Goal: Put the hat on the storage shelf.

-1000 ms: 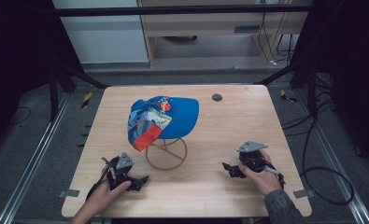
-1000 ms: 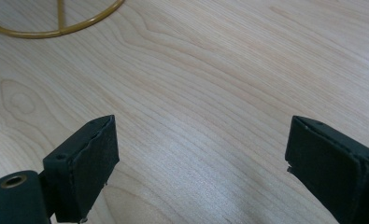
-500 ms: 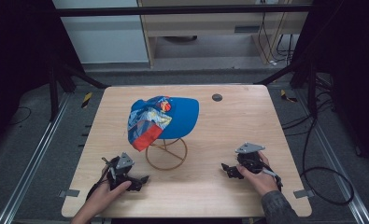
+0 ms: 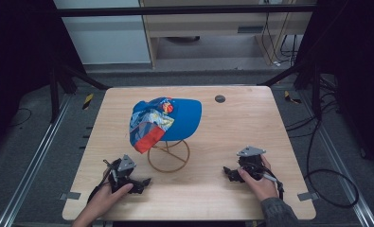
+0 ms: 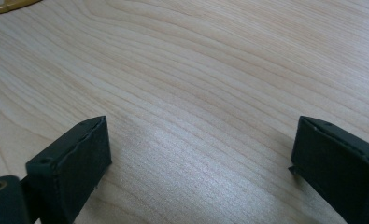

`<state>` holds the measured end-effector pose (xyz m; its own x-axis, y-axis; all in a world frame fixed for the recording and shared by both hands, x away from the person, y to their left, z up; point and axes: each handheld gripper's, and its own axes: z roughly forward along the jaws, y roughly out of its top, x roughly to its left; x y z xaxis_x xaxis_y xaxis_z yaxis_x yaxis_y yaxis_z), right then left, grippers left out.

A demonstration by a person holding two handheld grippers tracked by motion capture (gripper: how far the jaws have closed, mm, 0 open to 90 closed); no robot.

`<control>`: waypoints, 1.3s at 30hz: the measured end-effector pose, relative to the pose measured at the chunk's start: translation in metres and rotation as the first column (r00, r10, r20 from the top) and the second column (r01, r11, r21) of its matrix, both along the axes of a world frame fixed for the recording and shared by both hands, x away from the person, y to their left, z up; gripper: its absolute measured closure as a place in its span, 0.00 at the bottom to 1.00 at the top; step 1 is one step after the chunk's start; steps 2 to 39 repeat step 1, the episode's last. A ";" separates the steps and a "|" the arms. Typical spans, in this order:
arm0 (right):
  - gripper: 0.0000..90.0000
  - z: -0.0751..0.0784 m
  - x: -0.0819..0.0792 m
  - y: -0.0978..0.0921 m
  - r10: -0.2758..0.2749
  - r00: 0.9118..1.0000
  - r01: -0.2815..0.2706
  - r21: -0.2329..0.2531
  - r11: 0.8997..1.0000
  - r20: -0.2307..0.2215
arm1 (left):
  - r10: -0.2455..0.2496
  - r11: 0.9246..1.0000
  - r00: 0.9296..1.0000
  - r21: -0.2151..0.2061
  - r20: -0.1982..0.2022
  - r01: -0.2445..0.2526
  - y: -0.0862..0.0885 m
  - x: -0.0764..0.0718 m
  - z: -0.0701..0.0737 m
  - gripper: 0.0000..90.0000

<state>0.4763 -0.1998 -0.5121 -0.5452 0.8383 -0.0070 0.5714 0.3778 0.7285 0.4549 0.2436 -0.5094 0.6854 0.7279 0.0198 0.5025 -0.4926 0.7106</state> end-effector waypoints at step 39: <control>0.04 0.000 0.000 0.000 -0.007 1.000 0.007 0.000 1.000 0.000 | 0.000 1.000 1.000 0.000 0.000 0.000 0.000 0.000 0.000 0.00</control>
